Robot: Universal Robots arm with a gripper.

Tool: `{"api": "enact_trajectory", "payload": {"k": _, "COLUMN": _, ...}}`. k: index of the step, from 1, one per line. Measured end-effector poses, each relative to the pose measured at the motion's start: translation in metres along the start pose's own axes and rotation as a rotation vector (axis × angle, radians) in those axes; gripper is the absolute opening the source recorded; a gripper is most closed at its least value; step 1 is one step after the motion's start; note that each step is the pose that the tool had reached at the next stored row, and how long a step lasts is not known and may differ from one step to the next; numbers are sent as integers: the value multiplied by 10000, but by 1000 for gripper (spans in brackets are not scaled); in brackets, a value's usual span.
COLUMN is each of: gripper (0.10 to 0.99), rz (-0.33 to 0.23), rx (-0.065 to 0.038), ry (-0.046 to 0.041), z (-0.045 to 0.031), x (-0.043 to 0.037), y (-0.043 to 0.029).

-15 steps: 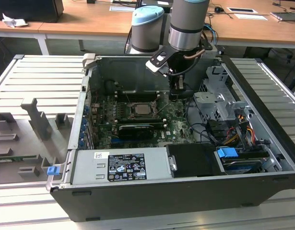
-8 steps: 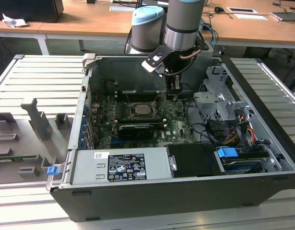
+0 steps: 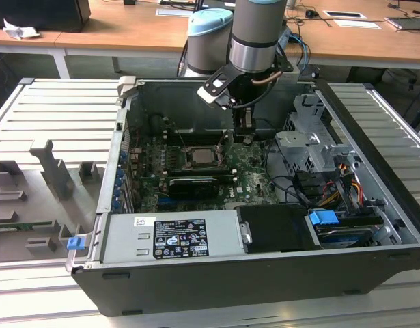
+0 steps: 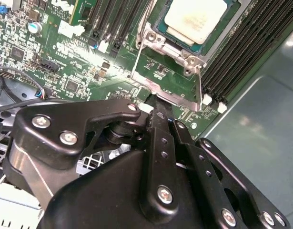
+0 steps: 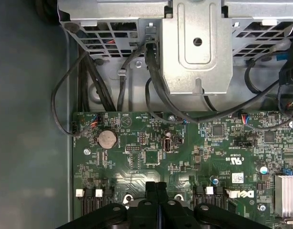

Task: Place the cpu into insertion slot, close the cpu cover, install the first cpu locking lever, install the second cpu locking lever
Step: 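Close the cpu cover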

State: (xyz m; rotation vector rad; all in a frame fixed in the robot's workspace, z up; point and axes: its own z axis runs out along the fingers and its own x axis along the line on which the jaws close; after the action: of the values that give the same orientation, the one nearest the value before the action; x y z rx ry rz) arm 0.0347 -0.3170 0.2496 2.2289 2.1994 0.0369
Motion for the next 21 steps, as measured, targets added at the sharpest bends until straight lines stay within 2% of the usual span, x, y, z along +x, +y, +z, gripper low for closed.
{"api": "enact_trajectory", "payload": {"k": 21, "gripper": 106, "rz": 0, "rx": 0, "ry": 0, "z": 13, "x": -1, "y": -61}}
